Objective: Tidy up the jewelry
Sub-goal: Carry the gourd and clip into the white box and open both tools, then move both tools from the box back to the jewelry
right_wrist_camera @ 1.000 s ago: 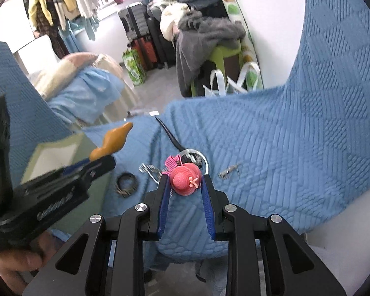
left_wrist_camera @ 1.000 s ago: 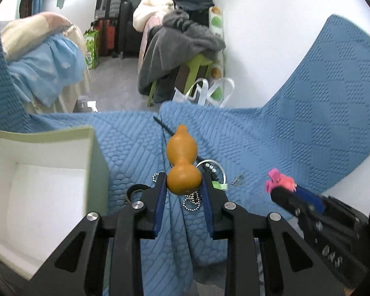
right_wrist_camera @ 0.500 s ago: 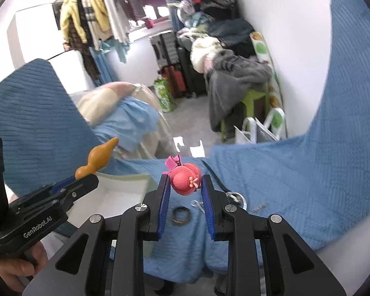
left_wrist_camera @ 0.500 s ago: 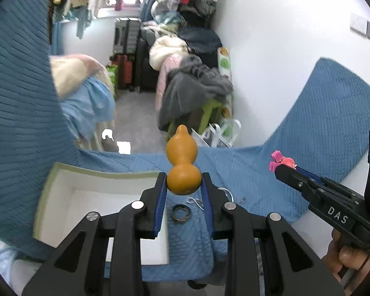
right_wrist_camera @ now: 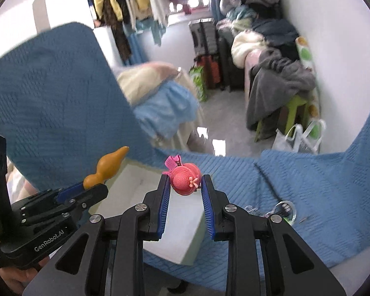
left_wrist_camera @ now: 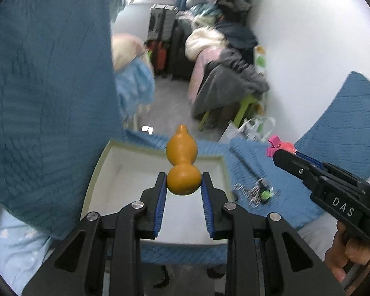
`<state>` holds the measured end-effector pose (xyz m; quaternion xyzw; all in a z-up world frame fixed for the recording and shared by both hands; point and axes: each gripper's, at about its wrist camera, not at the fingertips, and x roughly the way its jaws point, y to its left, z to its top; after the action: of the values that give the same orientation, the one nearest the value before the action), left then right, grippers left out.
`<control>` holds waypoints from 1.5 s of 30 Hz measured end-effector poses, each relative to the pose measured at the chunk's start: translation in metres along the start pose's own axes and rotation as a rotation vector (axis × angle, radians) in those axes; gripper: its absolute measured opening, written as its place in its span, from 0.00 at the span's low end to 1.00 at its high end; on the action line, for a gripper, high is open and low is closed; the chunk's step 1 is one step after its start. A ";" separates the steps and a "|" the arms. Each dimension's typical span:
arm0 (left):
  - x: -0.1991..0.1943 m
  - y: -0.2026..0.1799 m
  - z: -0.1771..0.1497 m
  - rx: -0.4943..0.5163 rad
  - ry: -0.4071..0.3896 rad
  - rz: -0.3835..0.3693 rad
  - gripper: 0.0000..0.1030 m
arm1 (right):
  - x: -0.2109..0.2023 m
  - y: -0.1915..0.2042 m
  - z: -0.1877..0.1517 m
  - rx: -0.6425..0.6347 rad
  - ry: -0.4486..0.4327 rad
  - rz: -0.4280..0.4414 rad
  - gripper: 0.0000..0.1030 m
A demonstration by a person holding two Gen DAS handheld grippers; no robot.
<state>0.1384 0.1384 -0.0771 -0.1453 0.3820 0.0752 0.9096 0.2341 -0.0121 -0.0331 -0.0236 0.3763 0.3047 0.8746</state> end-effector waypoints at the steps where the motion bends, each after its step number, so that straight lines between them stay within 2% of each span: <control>1: 0.003 0.003 -0.003 -0.003 0.014 0.008 0.27 | 0.010 0.004 -0.003 -0.004 0.024 0.005 0.23; 9: 0.049 0.030 -0.023 -0.072 0.159 0.021 0.27 | 0.075 0.021 -0.032 -0.025 0.199 0.008 0.23; 15: 0.060 0.045 -0.034 -0.103 0.190 0.066 0.27 | 0.102 0.018 -0.052 -0.021 0.289 -0.014 0.23; 19: 0.062 0.046 -0.035 -0.113 0.200 0.068 0.28 | 0.106 0.018 -0.054 -0.018 0.302 -0.009 0.24; 22: 0.059 0.044 -0.032 -0.119 0.189 0.068 0.29 | 0.102 0.019 -0.050 -0.027 0.288 0.005 0.26; 23: 0.059 0.044 -0.030 -0.124 0.187 0.068 0.39 | 0.098 0.020 -0.048 -0.029 0.278 0.016 0.31; 24: 0.057 0.046 -0.028 -0.134 0.182 0.070 0.58 | 0.096 0.020 -0.047 -0.031 0.269 0.019 0.36; 26: 0.048 0.047 -0.025 -0.145 0.148 0.082 0.69 | 0.086 0.020 -0.042 -0.038 0.237 0.028 0.38; 35: 0.003 0.025 -0.004 -0.122 -0.022 0.053 0.69 | 0.036 0.004 -0.019 -0.046 0.067 0.050 0.40; 40: -0.018 0.003 0.007 -0.088 -0.115 0.024 0.69 | 0.007 -0.011 -0.006 -0.045 -0.025 0.038 0.40; 45: -0.023 -0.018 0.008 -0.080 -0.169 -0.014 0.69 | -0.014 -0.030 -0.004 -0.050 -0.092 0.001 0.40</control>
<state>0.1330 0.1233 -0.0515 -0.1774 0.2993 0.0959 0.9326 0.2410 -0.0450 -0.0319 -0.0310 0.3278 0.3153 0.8900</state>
